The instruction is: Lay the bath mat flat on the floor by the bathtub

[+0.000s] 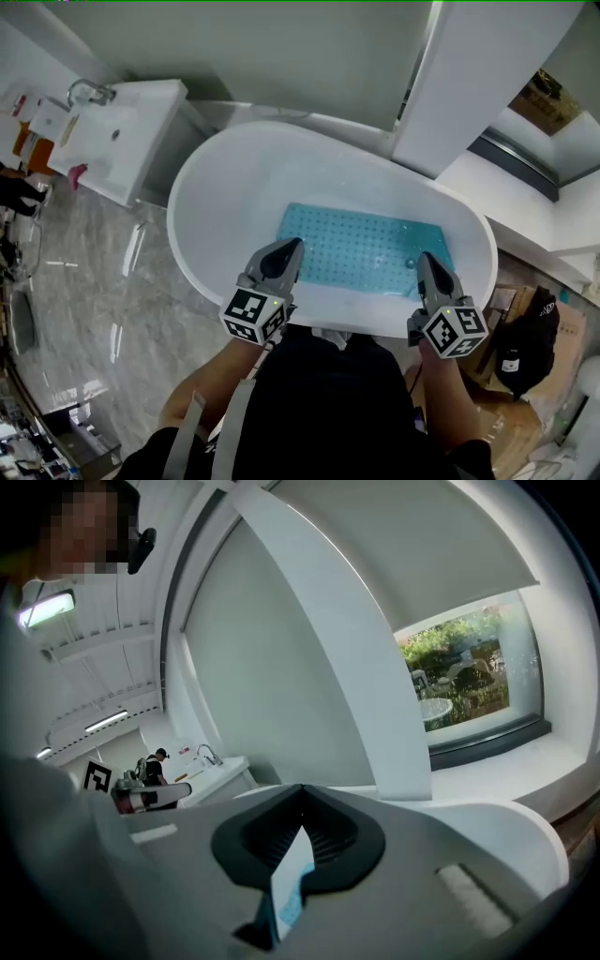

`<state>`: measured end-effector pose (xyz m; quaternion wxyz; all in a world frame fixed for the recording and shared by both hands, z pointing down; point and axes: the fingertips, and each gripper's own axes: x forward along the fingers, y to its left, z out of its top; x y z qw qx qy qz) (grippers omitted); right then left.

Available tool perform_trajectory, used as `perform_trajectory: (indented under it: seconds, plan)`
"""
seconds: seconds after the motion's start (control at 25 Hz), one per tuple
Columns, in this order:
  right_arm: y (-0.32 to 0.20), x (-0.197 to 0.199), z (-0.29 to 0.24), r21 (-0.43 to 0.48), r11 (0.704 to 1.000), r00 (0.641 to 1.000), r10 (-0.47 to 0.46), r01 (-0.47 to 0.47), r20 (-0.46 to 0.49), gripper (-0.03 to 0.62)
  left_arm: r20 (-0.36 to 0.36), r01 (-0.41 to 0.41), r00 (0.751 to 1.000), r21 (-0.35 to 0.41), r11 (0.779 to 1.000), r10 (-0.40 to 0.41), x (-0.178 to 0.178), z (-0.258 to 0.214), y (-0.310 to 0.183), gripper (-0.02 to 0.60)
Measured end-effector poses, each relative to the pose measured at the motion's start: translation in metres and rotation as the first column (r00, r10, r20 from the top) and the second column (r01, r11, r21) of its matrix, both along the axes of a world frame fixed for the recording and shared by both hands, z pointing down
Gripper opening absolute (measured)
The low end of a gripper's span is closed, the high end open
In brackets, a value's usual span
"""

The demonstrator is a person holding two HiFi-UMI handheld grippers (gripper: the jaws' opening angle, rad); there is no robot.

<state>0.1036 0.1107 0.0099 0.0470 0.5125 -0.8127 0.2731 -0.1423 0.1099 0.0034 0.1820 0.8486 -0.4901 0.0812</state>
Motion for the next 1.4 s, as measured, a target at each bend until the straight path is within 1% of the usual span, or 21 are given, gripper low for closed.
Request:
perform_trajectory:
  seconds: [0.08,0.28,0.4,0.56,0.68,0.8,1.12,1.28,1.4]
  plan:
    - [0.003,-0.006,-0.018,0.03,0.999,1.0,-0.01,0.01,-0.004,-0.005,-0.003,0.015,1.0,0.033,0.999,-0.015,-0.01,-0.019,0.002,0.005]
    - [0.009,-0.022,-0.07,0.127,0.991,1.0,-0.029,0.03,-0.013,-0.005,0.017,0.051,0.998,0.115,0.992,-0.053,-0.034,-0.067,0.004,0.005]
    - [0.01,-0.031,-0.102,0.185,0.982,0.999,-0.033,0.032,0.002,-0.005,0.013,0.082,0.996,0.158,0.984,-0.085,-0.048,-0.092,0.004,0.003]
    - [0.012,-0.038,-0.136,0.259,0.965,0.999,-0.05,0.045,0.013,-0.005,0.019,0.093,0.995,0.216,0.972,-0.099,-0.054,-0.121,0.008,0.005]
    - [0.012,-0.044,-0.154,0.303,0.951,0.998,-0.068,0.062,0.01,-0.005,0.039,0.08,0.995,0.254,0.964,-0.092,-0.051,-0.138,0.01,0.005]
    - [0.012,-0.051,-0.166,0.338,0.937,0.996,-0.086,0.082,-0.003,-0.005,0.06,0.063,0.995,0.27,0.961,-0.082,-0.042,-0.151,0.012,0.005]
    - [0.017,-0.062,-0.173,0.37,0.923,0.994,-0.111,0.106,-0.007,-0.003,0.043,0.06,0.996,0.291,0.955,-0.076,-0.03,-0.162,0.015,0.005]
    - [0.022,-0.068,-0.178,0.398,0.91,0.992,-0.123,0.121,-0.021,-0.003,0.07,0.017,0.997,0.344,0.939,-0.043,-0.015,-0.172,0.019,0.005]
    - [0.027,-0.075,-0.182,0.409,0.902,0.99,-0.139,0.139,-0.031,-0.003,0.076,-0.018,0.997,0.355,0.935,-0.01,-0.002,-0.177,0.024,0.005]
